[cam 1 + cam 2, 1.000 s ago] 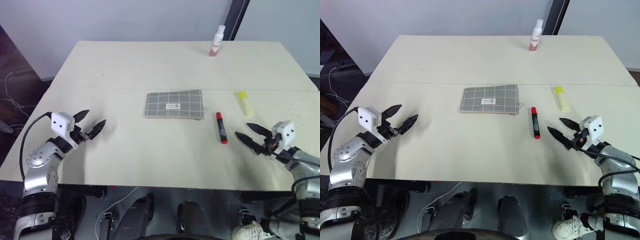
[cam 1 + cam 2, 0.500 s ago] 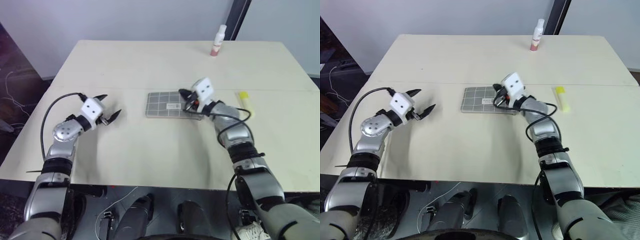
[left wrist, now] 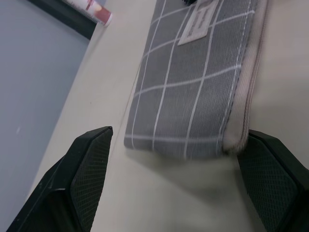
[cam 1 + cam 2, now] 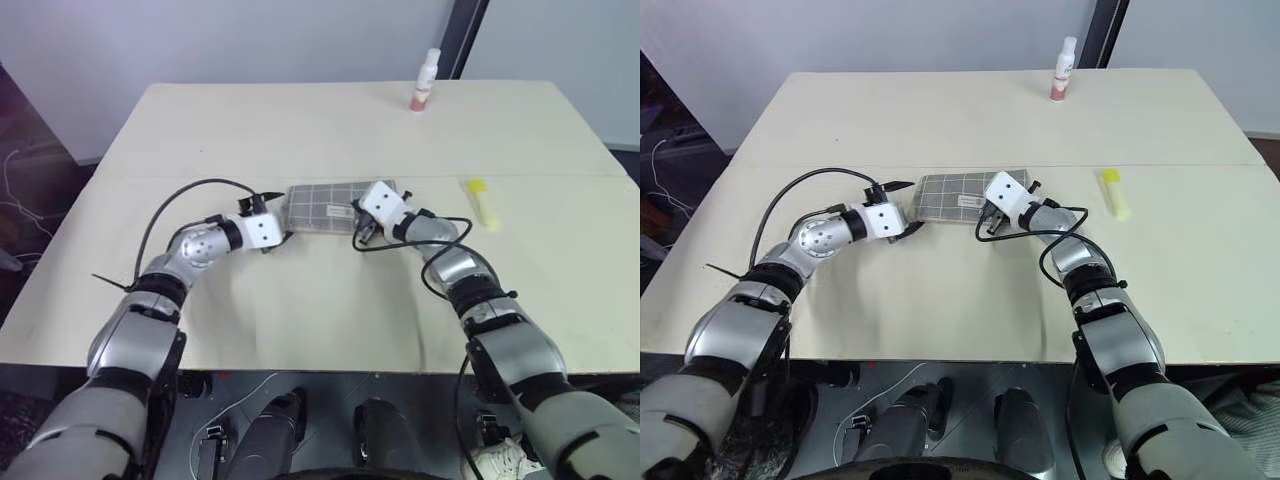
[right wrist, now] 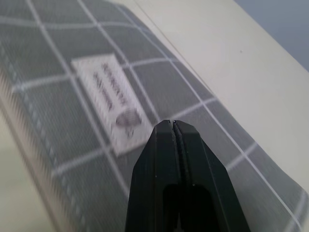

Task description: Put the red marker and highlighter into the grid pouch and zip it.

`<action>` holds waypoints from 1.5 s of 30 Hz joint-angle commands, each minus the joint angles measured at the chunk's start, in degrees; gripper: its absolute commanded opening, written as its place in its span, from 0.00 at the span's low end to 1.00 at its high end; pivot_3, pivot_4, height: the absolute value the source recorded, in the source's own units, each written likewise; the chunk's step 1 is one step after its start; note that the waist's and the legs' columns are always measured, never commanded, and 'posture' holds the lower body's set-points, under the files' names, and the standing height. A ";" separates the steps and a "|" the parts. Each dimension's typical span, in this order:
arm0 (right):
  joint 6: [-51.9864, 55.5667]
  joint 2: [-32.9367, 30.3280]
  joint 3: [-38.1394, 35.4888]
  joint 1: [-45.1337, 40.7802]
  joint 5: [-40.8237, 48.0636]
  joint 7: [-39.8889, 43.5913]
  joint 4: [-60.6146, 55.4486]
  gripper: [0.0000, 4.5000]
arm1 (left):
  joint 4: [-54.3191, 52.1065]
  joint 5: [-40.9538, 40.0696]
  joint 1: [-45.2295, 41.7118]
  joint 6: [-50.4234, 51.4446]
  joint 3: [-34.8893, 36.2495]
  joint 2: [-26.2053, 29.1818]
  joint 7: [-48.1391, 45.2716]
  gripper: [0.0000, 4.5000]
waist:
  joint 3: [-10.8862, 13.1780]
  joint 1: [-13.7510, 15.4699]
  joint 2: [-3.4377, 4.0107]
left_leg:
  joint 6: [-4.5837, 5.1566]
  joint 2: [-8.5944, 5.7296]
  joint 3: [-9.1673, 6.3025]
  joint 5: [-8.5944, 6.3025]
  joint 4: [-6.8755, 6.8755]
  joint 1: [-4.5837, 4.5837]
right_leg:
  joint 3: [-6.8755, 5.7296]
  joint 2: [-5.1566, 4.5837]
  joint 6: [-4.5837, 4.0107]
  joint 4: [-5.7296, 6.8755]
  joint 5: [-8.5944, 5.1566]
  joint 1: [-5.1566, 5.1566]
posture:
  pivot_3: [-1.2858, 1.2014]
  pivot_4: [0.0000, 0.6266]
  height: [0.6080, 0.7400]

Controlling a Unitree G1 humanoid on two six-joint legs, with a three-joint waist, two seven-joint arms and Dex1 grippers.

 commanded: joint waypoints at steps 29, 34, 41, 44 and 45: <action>30.10 -8.46 -12.16 20.74 19.22 11.93 -49.72 0.98 | -28.94 -15.23 17.74 11.52 11.52 2.53 -7.86 0.00 | 0.00 -0.40 0.00 | 0.03 0.00 -0.04 0.14 -0.01 -0.04 | 0.03 -0.03 0.01 0.03 0.07 -0.08 | 0.52 0.24 1.00; 37.36 -9.14 -13.84 27.57 22.56 10.78 -57.98 0.98 | -48.81 -13.27 29.09 25.78 14.39 1.92 -1.34 0.00 | 0.00 -0.31 0.00 | 0.03 0.02 -0.05 0.14 0.00 -0.03 | 0.12 0.00 -0.08 0.04 0.12 -0.12 | 0.52 0.24 1.00; 41.28 -4.07 -9.54 29.57 19.12 3.62 -59.52 0.98 | -62.47 -13.66 34.50 39.71 14.69 -1.86 1.83 0.00 | 0.00 -0.09 0.00 | 0.01 0.02 -0.06 0.15 0.06 0.01 | 0.11 0.00 -0.10 0.04 0.13 -0.05 | 0.52 0.24 1.00; 40.63 -1.32 -9.28 28.13 18.22 0.39 -56.69 0.98 | -65.01 -14.01 35.13 42.44 14.60 -2.89 1.93 0.00 | 0.00 -0.05 0.00 | -0.01 0.03 -0.06 0.18 0.06 0.01 | 0.10 0.01 -0.10 0.04 0.13 -0.05 | 0.52 0.24 1.00; 39.73 -0.49 -9.43 27.38 17.59 -1.12 -55.33 0.98 | -65.67 -14.05 35.32 43.07 14.43 -2.97 1.80 0.00 | 0.00 -0.05 0.00 | -0.01 0.02 -0.06 0.18 0.06 0.01 | 0.10 0.01 -0.10 0.04 0.13 -0.05 | 0.52 0.24 1.00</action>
